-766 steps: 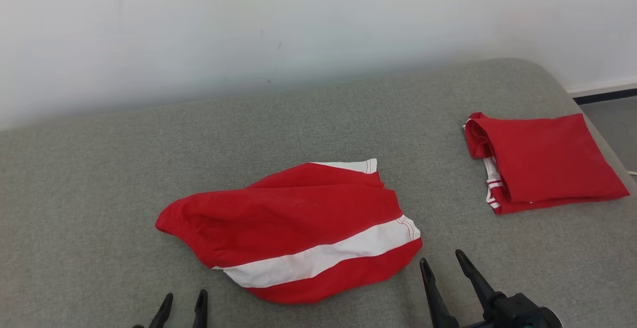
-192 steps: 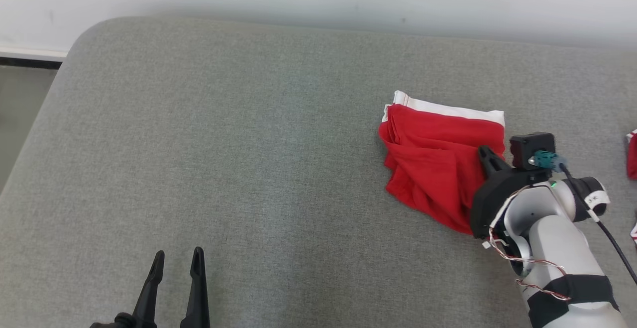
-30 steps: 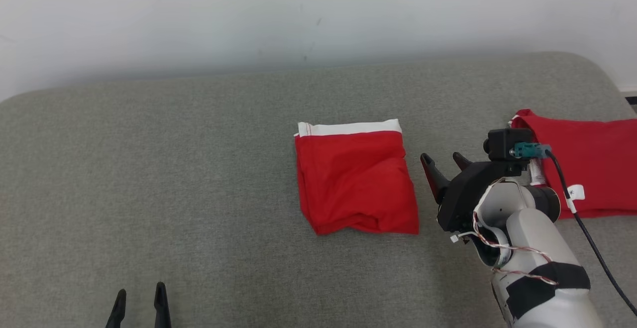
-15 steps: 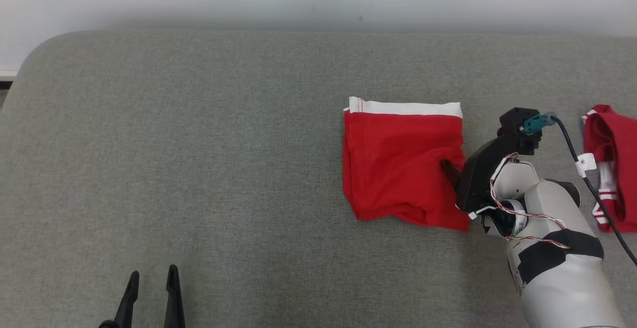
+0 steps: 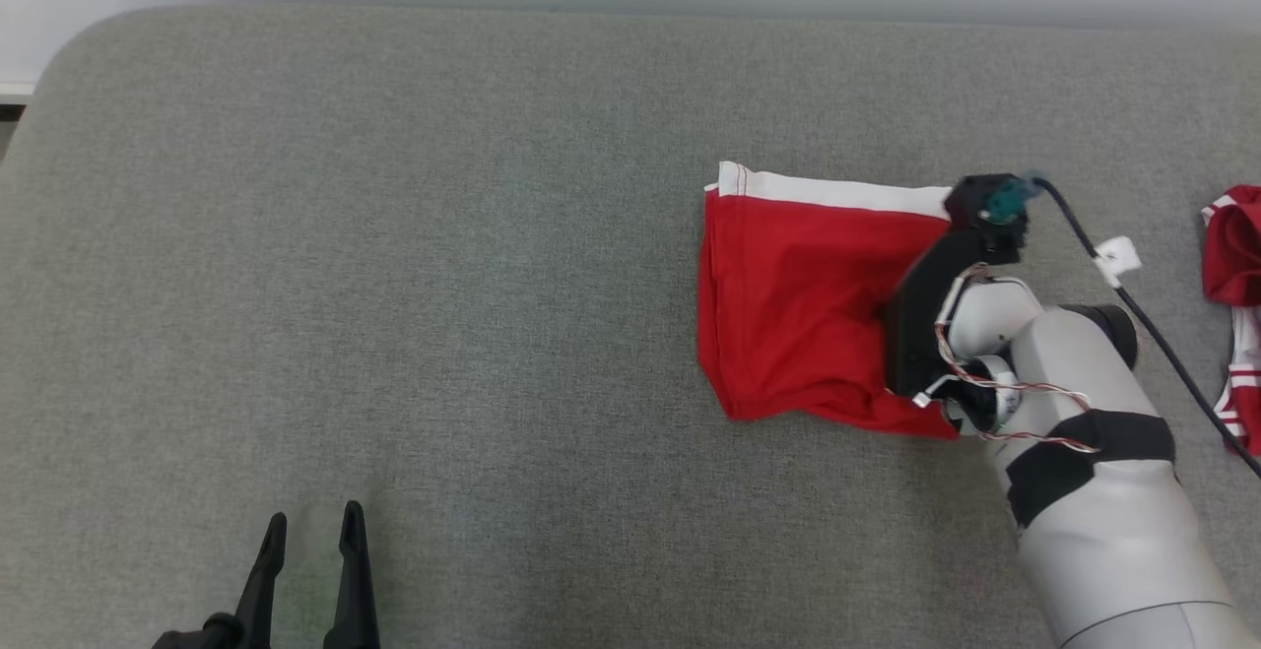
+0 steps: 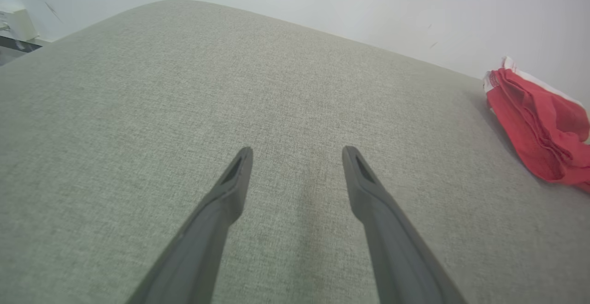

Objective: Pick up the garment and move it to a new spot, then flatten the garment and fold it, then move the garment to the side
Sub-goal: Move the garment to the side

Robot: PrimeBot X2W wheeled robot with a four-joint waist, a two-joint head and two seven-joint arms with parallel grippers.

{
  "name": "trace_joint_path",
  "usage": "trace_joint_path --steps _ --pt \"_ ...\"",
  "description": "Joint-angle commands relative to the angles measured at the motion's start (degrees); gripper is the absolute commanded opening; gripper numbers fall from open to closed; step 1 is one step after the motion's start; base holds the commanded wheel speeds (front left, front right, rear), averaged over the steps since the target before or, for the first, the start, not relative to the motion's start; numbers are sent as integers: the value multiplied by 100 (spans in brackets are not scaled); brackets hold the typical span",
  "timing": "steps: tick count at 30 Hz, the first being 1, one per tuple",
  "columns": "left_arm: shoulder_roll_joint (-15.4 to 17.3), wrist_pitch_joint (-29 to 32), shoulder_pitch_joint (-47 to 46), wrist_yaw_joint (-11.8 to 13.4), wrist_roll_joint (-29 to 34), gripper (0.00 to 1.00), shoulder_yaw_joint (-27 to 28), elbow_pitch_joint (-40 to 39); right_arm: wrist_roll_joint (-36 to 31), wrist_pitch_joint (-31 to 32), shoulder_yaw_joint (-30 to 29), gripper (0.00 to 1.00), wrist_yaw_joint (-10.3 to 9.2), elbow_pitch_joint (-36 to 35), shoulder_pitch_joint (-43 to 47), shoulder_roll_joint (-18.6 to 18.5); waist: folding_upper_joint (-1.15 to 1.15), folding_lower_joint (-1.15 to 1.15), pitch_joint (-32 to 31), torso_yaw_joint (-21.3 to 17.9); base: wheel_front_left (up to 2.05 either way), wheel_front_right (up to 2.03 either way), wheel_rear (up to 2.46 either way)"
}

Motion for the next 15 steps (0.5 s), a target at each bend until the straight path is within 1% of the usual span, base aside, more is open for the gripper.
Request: trace_joint_path --steps 1,2,4,5,7,10,12,15 --pt "-7 -17 -71 5 -58 100 6 -11 -63 101 66 0 14 129 174 54 0 0 34 -38 0 0 0" --pt "-8 -17 -88 5 -79 100 -11 -15 -233 63 285 0 7 -16 58 -136 0 0 66 -76 0 0 0" --pt "-8 -16 -133 5 -110 100 -14 -36 -339 123 563 0 -5 -156 -71 -290 0 0 99 -125 0 0 0" --pt "-8 -16 -133 5 -110 100 -14 -36 -339 123 563 0 -5 -156 -71 -290 0 0 99 -125 0 0 0" --pt "-7 -17 -157 5 -116 100 16 -76 -365 182 943 0 -5 -343 -235 -423 0 0 130 -208 0 0 0" --pt "-8 -16 -190 5 -136 100 41 -154 -130 323 1547 0 0 -658 -473 -613 0 0 189 -386 0 0 0" --pt "-7 -17 -188 5 -132 100 75 -203 43 450 1926 0 0 -892 -602 -827 0 0 230 -554 0 0 0" --pt "-7 -16 -198 5 -159 100 88 -278 376 668 2330 0 0 -1298 -758 -1136 0 0 295 -858 0 0 0"
